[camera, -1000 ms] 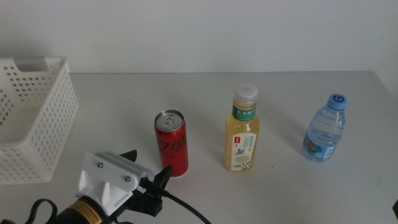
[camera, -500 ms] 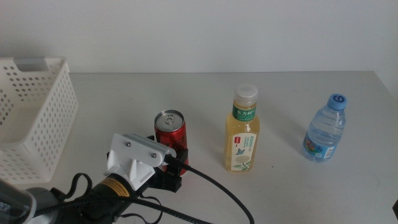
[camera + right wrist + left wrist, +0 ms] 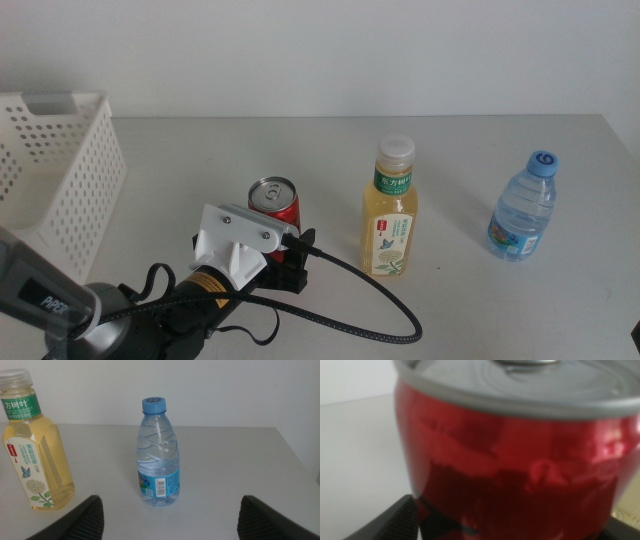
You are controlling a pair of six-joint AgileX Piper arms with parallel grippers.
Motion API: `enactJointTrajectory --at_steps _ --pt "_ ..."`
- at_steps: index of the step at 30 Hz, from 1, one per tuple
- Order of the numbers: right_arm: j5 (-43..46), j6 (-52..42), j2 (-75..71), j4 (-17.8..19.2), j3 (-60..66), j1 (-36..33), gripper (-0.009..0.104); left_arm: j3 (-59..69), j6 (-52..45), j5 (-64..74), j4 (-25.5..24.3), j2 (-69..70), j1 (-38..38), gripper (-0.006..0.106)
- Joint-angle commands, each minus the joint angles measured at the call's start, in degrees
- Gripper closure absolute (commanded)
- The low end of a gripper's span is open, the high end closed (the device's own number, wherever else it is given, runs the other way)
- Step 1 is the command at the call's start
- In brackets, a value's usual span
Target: Use arms to grab the bottles and put them into the dustbin to the left of the table.
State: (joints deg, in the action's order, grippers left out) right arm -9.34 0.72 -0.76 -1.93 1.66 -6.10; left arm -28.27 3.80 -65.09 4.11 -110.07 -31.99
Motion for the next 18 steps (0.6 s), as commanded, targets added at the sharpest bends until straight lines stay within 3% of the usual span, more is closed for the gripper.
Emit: enactJointTrajectory --at_steps 1,4,12,18 --pt "4.15 -0.25 -1.24 0.3 -0.54 -0.23 0.001 -1.07 1.76 -5.49 -0.02 2.19 0.12 0.013" --pt "4.15 -0.25 -1.24 0.3 -0.54 -0.23 0.001 -1.07 2.4 -5.51 -0.02 2.19 0.12 0.026" --pt "4.15 -0.25 -1.24 0.3 -0.54 -0.23 0.001 -1.07 -0.26 -5.33 0.06 2.37 0.12 0.079" --pt "4.15 -0.25 -1.24 0.3 -0.54 -0.23 0.001 -1.29 -0.56 2.07 2.9 7.14 0.12 0.1"
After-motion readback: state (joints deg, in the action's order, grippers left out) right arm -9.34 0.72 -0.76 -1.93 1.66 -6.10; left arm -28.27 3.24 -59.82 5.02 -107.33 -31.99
